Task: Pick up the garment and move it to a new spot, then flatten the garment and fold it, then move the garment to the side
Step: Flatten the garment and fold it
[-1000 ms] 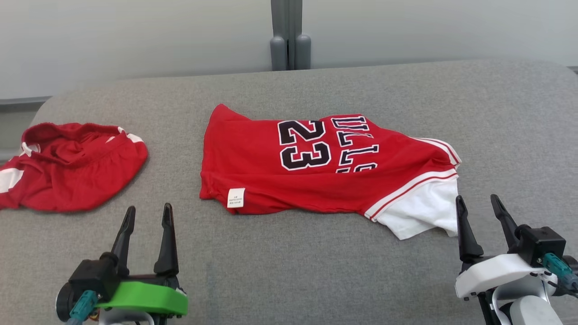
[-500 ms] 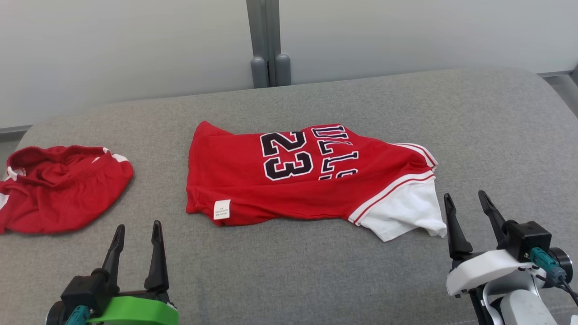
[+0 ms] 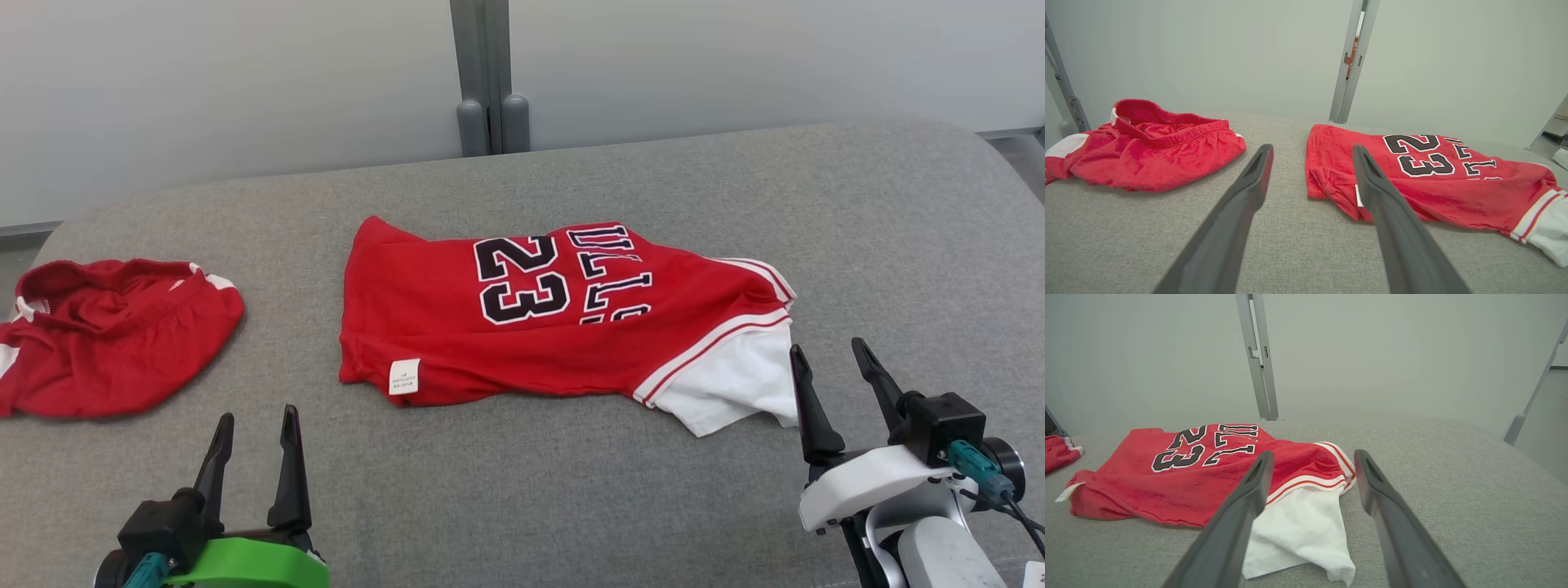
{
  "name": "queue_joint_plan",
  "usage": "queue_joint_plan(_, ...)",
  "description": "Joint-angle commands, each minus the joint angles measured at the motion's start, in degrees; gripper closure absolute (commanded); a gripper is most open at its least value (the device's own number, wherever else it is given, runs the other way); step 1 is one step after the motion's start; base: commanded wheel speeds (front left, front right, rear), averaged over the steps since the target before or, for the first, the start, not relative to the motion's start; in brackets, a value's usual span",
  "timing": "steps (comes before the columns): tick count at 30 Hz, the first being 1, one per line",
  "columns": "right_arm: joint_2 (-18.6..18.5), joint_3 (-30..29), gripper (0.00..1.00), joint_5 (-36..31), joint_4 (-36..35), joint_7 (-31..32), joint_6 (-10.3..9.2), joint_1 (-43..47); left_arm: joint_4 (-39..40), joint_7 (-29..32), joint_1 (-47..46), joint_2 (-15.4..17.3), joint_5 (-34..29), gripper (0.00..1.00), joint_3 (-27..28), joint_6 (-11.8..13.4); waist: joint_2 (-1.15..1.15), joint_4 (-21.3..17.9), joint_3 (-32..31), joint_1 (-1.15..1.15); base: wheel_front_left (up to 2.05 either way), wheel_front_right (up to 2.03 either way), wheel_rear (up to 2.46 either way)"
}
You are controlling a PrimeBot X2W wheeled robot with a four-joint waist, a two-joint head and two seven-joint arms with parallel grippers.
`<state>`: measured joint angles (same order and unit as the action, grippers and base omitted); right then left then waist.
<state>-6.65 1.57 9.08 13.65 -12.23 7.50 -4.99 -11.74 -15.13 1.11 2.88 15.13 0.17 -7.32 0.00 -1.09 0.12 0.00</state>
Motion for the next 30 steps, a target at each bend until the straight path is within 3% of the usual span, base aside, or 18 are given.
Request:
queue_joint_plan(1,-0.39,0.11,0.0,0.35,0.23,0.22,-0.01,-0.14,-0.52,-0.03,-0.59,0.04,0.73,0.0,0.0,-0.16,0.0,-0.01,0.12,0.0,0.0,0.0,0.0)
queue_joint_plan(6,-1.17,0.85,0.0,2.01,0.83,4.81,-0.01,-1.33,-4.0,-0.02,-2.31,0.03,0.21,0.0,-1.91,-0.18,0.0,-0.19,1.42,0.0,0.0,0.0,0.0)
queue_joint_plan(13,-4.36,-1.14,0.0,5.37,0.95,16.53,-0.01,-4.64,-16.6,2.69,-13.45,0.12,1.63,0.0,-7.18,-0.16,0.0,-0.26,5.6,0.0,0.0,0.0,0.0)
queue_joint_plan(23,-5.01,-0.65,0.0,9.15,4.32,23.58,0.0,-9.41,-30.63,5.48,-26.77,0.12,5.54,0.0,-11.64,5.72,0.0,-1.32,11.03,0.0,0.0,0.0,0.0)
queue_joint_plan(30,-5.57,2.22,0.0,10.52,7.51,24.76,0.0,-10.99,-35.78,2.77,-30.48,0.13,9.41,0.0,-14.06,7.3,0.0,-1.82,12.35,0.0,0.0,0.0,0.0)
